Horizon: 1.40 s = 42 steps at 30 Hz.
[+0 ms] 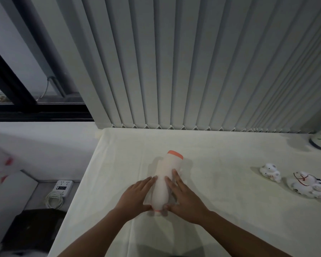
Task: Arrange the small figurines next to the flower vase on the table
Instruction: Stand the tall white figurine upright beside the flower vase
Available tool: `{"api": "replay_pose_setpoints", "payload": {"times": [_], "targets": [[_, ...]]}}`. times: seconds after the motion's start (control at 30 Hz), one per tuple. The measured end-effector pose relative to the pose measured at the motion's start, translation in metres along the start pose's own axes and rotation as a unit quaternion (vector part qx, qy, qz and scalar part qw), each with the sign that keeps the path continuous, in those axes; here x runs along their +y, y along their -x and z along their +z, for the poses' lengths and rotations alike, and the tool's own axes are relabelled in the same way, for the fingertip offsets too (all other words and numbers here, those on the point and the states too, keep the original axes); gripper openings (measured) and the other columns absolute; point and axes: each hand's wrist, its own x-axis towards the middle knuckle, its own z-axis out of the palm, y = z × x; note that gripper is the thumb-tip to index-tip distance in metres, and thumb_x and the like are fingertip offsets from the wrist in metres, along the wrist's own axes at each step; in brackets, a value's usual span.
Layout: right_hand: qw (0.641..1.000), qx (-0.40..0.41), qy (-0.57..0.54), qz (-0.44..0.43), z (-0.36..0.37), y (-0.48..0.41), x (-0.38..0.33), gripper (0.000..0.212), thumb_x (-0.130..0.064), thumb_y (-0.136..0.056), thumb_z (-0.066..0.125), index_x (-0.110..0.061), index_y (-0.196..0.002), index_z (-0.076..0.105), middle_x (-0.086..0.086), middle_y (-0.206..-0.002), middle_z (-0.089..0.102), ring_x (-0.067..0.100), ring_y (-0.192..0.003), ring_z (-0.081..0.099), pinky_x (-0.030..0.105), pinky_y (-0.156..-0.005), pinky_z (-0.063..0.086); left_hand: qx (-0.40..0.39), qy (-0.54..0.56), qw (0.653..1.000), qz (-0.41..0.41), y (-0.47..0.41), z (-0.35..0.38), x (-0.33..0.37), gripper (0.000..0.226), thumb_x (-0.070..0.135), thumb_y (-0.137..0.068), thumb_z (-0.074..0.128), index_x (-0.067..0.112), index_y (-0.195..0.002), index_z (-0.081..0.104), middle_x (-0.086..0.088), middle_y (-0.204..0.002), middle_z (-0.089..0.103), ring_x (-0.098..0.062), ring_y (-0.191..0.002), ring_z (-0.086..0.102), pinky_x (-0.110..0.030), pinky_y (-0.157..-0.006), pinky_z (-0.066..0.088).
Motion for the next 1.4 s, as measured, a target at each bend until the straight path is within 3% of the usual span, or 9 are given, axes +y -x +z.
{"api": "replay_pose_setpoints", "payload": {"times": [0.33, 0.57, 0.77, 0.93, 1.1, 1.2, 1.27, 1.33, 1.4], "targets": [[0.999, 0.001, -0.045, 0.029, 0.005, -0.005, -0.011, 0.093, -0.063, -0.083, 0.054, -0.045, -0.139, -0.018, -0.023, -0.144, -0.04, 0.014, -0.147, 0.007, 0.028, -0.113, 0.028, 0.014, 0.045, 0.999, -0.001, -0.005, 0.011, 0.0, 0.105, 0.065, -0.072, 0.061, 0.03, -0.149, -0.002, 0.006, -0.16, 0.014, -0.011, -0.145, 0.022, -0.027, -0.115, 0.027], [0.989, 0.004, -0.127, 0.082, 0.001, -0.002, -0.013, 0.081, -0.044, -0.094, 0.05, -0.033, -0.149, -0.008, -0.016, -0.154, -0.024, 0.012, -0.147, 0.008, 0.029, -0.114, 0.025, 0.037, 0.069, 0.997, -0.009, -0.015, 0.005, 0.004, 0.11, 0.087, -0.06, 0.036, 0.027, -0.149, 0.008, 0.004, -0.157, 0.025, -0.014, -0.14, 0.032, -0.03, -0.11, 0.035], [0.974, 0.023, -0.195, 0.115, -0.01, -0.004, -0.012, 0.069, -0.042, -0.095, 0.049, -0.036, -0.149, 0.006, -0.014, -0.159, -0.004, -0.001, -0.139, 0.01, 0.024, -0.112, 0.023, 0.034, 0.13, 0.99, -0.049, -0.021, -0.003, 0.015, 0.108, 0.076, -0.061, 0.061, 0.035, -0.147, 0.01, 0.009, -0.157, 0.021, -0.01, -0.141, 0.029, -0.033, -0.109, 0.04], [0.936, 0.05, -0.317, 0.142, -0.034, -0.01, -0.013, 0.052, -0.026, -0.099, 0.047, -0.032, -0.147, 0.028, -0.012, -0.159, 0.013, -0.005, -0.132, 0.019, 0.018, -0.107, 0.019, 0.037, 0.211, 0.972, -0.101, -0.031, -0.013, 0.035, 0.112, 0.075, -0.056, 0.069, 0.038, -0.145, 0.012, 0.012, -0.158, 0.016, -0.011, -0.139, 0.033, -0.03, -0.105, 0.038], [0.903, 0.065, -0.39, 0.167, -0.051, -0.014, -0.013, 0.047, -0.017, -0.098, 0.046, -0.023, -0.143, 0.038, -0.006, -0.155, 0.027, 0.0, -0.131, 0.028, 0.019, -0.104, 0.026, 0.02, 0.277, 0.953, -0.121, -0.037, -0.023, 0.046, 0.112, 0.073, -0.051, 0.074, 0.041, -0.141, 0.016, 0.005, -0.144, 0.046, -0.013, -0.128, 0.047, -0.029, -0.099, 0.042], [0.891, 0.082, -0.407, 0.184, -0.059, -0.018, -0.01, 0.043, -0.015, -0.094, 0.05, -0.023, -0.137, 0.048, 0.0, -0.151, 0.039, 0.014, -0.134, 0.041, 0.034, -0.114, 0.033, 0.026, 0.28, 0.952, -0.124, -0.04, -0.028, 0.052, 0.109, 0.069, -0.052, 0.076, 0.04, -0.141, 0.02, 0.002, -0.139, 0.051, -0.016, -0.125, 0.05, -0.028, -0.096, 0.043], [0.882, 0.083, -0.422, 0.194, -0.061, -0.016, -0.009, 0.042, -0.015, -0.092, 0.052, -0.024, -0.133, 0.053, 0.001, -0.146, 0.045, 0.017, -0.128, 0.048, 0.042, -0.111, 0.038, 0.028, 0.267, 0.956, -0.12, -0.039, -0.03, 0.055, 0.109, 0.068, -0.053, 0.076, 0.039, -0.142, 0.02, 0.001, -0.138, 0.053, -0.016, -0.124, 0.051, -0.026, -0.094, 0.042], [0.871, 0.087, -0.441, 0.2, -0.064, -0.013, -0.008, 0.041, -0.015, -0.091, 0.053, -0.021, -0.132, 0.055, 0.002, -0.143, 0.049, 0.017, -0.122, 0.053, 0.039, -0.106, 0.045, 0.035, 0.255, 0.959, -0.117, -0.037, -0.031, 0.057, 0.109, 0.07, -0.053, 0.075, 0.037, -0.143, 0.022, 0.001, -0.137, 0.054, -0.016, -0.124, 0.052, -0.026, -0.094, 0.043], [0.859, 0.089, -0.464, 0.2, -0.069, -0.01, -0.009, 0.039, -0.013, -0.093, 0.053, -0.018, -0.131, 0.056, 0.006, -0.137, 0.054, 0.018, -0.113, 0.059, 0.027, -0.091, 0.054, 0.057, 0.254, 0.959, -0.116, -0.035, -0.032, 0.06, 0.106, 0.072, -0.052, 0.073, 0.038, -0.141, 0.026, 0.003, -0.135, 0.056, -0.013, -0.121, 0.054, -0.026, -0.094, 0.045]]}}
